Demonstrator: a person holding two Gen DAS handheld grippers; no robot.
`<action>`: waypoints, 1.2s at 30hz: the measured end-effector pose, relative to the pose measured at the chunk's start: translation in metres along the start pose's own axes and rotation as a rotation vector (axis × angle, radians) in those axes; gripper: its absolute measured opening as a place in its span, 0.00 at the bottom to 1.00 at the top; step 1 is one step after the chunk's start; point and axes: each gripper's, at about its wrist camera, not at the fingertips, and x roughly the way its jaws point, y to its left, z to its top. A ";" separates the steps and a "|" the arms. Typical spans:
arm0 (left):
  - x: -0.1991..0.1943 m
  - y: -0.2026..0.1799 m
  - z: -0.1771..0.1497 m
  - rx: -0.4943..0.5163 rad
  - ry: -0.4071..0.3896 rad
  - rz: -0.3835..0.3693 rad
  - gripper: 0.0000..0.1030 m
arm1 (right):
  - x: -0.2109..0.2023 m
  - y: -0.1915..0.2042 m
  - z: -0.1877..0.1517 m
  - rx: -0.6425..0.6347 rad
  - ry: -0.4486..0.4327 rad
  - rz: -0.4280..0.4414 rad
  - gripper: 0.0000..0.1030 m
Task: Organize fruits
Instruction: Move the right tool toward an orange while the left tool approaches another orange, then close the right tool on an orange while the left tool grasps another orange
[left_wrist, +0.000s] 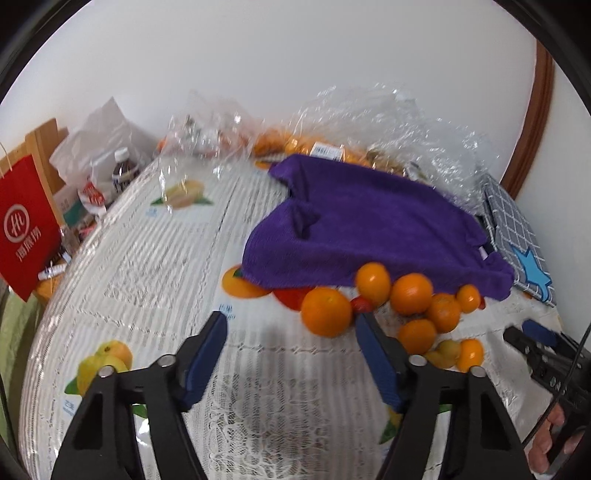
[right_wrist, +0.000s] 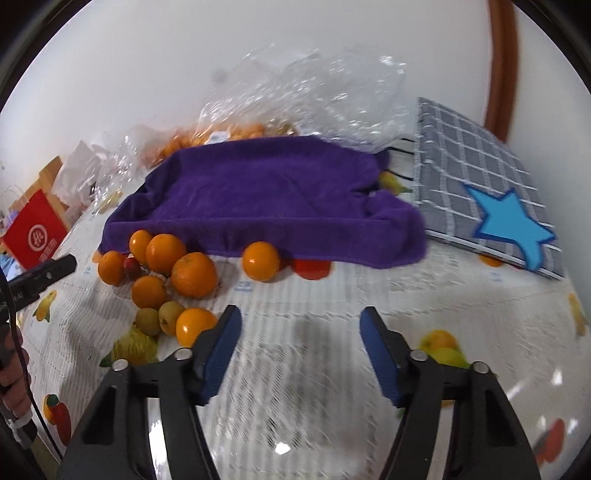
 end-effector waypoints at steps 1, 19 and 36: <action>0.002 0.002 -0.001 -0.002 0.006 -0.007 0.60 | 0.004 0.002 0.002 -0.002 -0.014 0.009 0.58; 0.037 -0.006 0.000 0.014 0.045 -0.119 0.52 | 0.073 0.010 0.033 -0.031 0.066 0.098 0.45; 0.044 0.012 -0.006 -0.086 0.026 -0.213 0.36 | 0.063 0.012 0.024 -0.071 0.029 0.132 0.31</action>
